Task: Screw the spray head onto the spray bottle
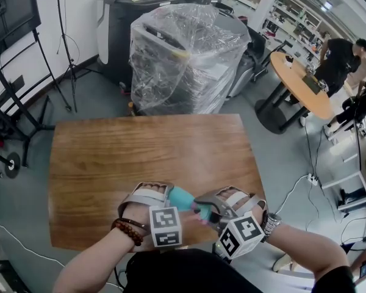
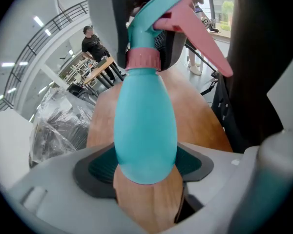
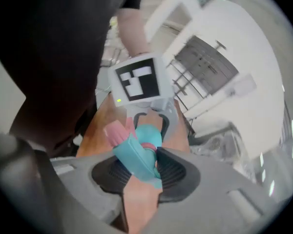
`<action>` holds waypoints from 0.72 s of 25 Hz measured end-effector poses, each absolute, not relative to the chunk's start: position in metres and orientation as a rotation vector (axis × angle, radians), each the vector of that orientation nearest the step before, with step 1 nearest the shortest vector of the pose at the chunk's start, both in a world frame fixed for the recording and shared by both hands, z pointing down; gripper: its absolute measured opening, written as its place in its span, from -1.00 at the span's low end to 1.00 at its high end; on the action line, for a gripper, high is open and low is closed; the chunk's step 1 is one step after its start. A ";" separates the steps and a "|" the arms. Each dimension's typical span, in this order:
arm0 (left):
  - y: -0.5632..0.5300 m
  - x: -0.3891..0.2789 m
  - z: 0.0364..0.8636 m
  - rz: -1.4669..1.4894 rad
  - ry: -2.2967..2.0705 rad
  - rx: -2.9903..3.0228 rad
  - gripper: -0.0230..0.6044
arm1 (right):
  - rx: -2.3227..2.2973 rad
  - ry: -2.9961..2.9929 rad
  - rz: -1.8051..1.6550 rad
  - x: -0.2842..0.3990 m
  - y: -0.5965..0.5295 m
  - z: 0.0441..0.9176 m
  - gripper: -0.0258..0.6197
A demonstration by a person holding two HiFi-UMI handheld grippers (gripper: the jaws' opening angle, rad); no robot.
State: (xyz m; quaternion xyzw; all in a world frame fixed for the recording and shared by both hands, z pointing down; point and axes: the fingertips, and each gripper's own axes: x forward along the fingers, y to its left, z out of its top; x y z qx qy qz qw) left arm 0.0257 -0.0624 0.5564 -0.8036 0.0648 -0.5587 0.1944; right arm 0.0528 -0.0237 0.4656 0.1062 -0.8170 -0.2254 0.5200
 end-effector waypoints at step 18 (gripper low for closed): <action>-0.086 0.021 0.556 -1.528 0.491 -2.127 0.31 | 0.972 -2.129 1.572 0.070 -0.059 0.474 -0.54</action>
